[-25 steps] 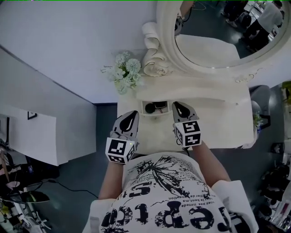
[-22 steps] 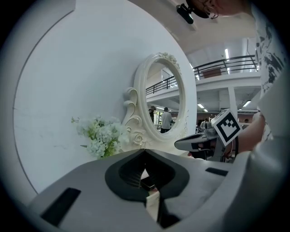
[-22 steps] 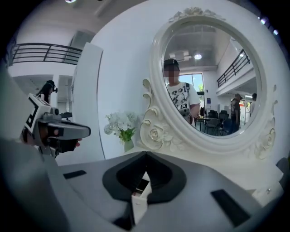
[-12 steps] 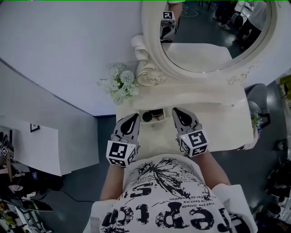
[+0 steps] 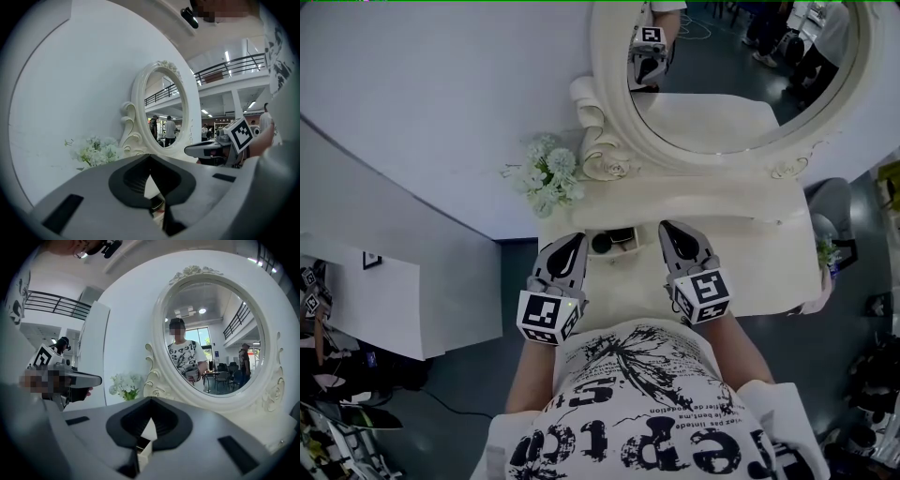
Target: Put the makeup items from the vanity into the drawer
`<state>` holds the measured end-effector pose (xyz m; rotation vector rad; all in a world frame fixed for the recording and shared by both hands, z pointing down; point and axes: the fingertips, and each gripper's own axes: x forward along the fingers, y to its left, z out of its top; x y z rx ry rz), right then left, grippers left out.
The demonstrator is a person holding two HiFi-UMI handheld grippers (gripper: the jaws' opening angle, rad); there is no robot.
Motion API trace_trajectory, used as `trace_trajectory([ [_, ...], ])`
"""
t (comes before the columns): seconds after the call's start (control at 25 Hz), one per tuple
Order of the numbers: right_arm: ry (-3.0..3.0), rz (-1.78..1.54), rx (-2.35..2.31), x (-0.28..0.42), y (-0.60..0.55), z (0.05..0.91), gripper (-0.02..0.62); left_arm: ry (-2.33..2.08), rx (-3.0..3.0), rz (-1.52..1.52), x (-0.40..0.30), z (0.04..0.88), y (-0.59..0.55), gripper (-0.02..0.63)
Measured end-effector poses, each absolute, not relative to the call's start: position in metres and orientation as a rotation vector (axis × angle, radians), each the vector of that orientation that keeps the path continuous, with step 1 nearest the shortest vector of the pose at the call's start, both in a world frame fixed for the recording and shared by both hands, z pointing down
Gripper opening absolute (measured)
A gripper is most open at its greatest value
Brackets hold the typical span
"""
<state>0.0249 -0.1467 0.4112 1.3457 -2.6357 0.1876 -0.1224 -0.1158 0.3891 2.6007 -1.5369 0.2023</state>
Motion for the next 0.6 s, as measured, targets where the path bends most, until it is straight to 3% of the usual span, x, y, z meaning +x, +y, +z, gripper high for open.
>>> trace_trajectory([
  [0.6, -2.640, 0.174, 1.348, 0.0329, -0.1445, 0.4108, 0.017, -1.571, 2.568, 0.210, -0.1195, 0.3910, -0.1106, 0.020],
])
